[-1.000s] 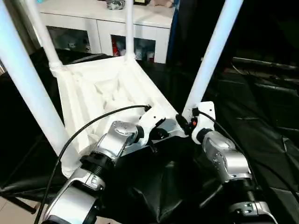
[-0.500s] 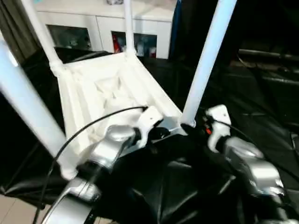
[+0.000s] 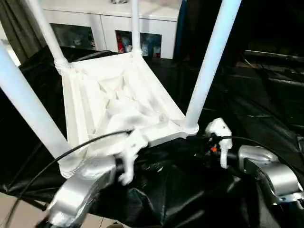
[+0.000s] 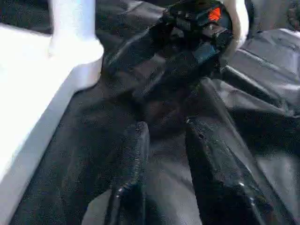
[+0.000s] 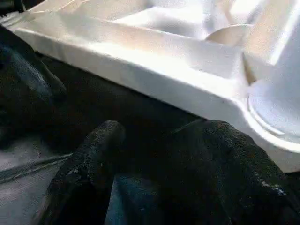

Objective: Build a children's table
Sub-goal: Rotate leg to tighten

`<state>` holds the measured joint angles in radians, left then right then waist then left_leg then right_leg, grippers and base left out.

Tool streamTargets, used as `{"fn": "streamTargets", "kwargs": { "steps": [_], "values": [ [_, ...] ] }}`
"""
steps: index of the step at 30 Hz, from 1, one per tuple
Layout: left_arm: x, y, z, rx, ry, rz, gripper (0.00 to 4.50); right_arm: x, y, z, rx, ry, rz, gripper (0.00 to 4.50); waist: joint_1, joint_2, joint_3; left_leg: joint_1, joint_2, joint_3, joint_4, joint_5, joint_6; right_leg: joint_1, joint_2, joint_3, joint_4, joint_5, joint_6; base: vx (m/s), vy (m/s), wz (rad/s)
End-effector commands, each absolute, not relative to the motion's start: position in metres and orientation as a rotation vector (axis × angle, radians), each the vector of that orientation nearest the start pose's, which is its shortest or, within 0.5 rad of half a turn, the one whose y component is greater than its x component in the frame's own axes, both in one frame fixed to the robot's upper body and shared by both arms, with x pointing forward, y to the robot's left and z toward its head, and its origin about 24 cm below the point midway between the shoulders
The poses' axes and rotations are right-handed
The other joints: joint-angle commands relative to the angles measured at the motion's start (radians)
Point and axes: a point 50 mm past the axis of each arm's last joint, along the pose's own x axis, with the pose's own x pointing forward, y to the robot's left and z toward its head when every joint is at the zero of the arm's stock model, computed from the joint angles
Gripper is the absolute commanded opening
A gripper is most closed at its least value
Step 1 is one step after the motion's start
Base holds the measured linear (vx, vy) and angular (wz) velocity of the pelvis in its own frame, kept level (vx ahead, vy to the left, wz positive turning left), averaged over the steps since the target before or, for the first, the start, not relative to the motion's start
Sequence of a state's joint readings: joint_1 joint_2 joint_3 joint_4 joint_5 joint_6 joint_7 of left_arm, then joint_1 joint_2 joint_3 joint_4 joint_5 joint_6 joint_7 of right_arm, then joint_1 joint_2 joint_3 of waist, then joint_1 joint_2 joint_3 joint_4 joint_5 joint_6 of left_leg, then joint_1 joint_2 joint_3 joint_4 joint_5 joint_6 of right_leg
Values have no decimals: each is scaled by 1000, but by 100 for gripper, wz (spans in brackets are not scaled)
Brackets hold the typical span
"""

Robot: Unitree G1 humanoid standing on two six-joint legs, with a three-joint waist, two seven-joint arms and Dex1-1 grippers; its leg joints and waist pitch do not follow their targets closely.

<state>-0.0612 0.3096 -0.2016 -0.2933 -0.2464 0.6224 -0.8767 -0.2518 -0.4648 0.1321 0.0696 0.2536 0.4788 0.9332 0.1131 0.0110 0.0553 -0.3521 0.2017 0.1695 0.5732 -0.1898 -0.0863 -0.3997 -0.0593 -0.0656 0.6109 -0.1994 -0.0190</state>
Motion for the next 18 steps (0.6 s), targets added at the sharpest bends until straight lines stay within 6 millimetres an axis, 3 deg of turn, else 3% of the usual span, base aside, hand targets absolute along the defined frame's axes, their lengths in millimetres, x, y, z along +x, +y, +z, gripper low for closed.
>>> {"fn": "streamTargets", "kwargs": {
  "steps": [1,3,6,7,8,9,10,13,14,15,18],
  "values": [
    [217,120,65,-40,379,-1094,181,278,-167,63,-96,416,996,299,3,-12,-50,-3,26,-4,-60,-180,48,46,-70,50,-91,-313,-140,0,0,0],
    [202,136,62,-34,420,-1099,211,283,-160,66,-68,381,994,299,1,-13,-52,-11,26,-8,-62,-167,49,51,-72,48,-85,-302,-139,0,0,0],
    [192,152,60,-31,460,-1085,229,290,-152,67,-37,347,976,299,-3,-15,-52,-3,25,-3,-60,-160,51,42,-66,49,-85,-273,-146,0,0,0],
    [184,165,60,-40,497,-1077,239,296,-145,67,-3,324,965,299,-3,-21,-50,-4,24,-3,-61,-164,49,41,-69,49,-81,-274,-154,0,0,0],
    [180,170,61,-47,514,-1078,250,298,-143,67,9,317,963,299,-4,-17,-48,-6,25,-6,-65,-170,47,42,-70,49,-80,-283,-155,0,0,0],
    [176,174,62,-55,534,-1081,250,300,-141,67,20,310,965,299,-4,-12,-49,1,27,-4,-64,-181,41,37,-65,49,-83,-281,-153,0,0,0],
    [169,184,62,-68,580,-1086,259,304,-136,66,38,302,967,299,-4,-16,-48,2,27,-5,-64,-183,37,36,-67,50,-76,-255,-166,0,0,0],
    [156,198,62,-78,656,-1091,283,311,-131,66,50,293,956,299,-6,-13,-45,8,27,-3,-67,-214,28,32,-63,52,-76,-248,-170,0,0,0],
    [148,207,63,-81,711,-1097,295,318,-130,67,46,278,913,299,-7,-24,-42,4,26,-4,-70,-216,28,34,-65,51,-77,-255,-169,0,0,0],
    [140,215,65,-87,756,-1097,295,328,-130,67,45,258,844,299,-6,-16,-42,5,27,-5,-73,-223,23,33,-66,52,-76,-273,-164,0,0,0],
    [135,226,69,-80,785,-1075,314,345,-137,67,42,252,690,299,-8,-21,-36,13,27,-2,-73,-255,6,24,-65,56,-81,-301,-163,0,0,0]
  ]
}}
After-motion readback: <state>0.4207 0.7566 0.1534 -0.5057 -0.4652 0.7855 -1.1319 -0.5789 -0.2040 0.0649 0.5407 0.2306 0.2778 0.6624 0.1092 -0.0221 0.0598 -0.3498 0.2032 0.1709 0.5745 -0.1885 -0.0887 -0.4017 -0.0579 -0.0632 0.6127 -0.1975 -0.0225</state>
